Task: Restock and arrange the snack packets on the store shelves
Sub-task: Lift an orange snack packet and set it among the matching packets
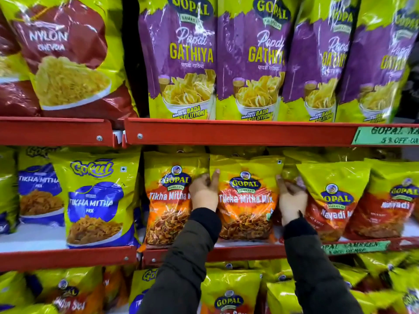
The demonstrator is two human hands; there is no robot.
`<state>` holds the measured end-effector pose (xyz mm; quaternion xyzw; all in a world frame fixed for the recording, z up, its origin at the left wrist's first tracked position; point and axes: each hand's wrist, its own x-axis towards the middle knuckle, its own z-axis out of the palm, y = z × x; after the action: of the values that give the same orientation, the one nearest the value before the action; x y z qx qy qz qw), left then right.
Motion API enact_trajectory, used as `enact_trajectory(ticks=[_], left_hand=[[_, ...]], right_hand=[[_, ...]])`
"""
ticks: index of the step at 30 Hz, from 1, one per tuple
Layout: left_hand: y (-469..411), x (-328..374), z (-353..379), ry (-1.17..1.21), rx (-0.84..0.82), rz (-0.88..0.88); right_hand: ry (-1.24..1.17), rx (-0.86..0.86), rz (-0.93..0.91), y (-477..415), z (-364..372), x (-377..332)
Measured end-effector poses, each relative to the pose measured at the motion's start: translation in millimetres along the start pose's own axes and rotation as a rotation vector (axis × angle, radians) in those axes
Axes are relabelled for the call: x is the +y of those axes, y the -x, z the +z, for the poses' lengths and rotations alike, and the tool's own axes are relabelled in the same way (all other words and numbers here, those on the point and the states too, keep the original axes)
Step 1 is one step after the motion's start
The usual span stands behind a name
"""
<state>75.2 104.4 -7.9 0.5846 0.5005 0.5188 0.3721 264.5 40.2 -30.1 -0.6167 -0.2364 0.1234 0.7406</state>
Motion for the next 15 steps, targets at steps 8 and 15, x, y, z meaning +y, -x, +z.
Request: enact_trajectory(ticks=[8, 15], left_hand=[[33, -3, -32, 0.017, 0.101, 0.266], [93, -39, -76, -0.065, 0.16, 0.469]], right_hand=[[0.041, 0.051, -0.322, 60, -23, -7], [0.031, -0.156, -0.541, 142, -15, 5]])
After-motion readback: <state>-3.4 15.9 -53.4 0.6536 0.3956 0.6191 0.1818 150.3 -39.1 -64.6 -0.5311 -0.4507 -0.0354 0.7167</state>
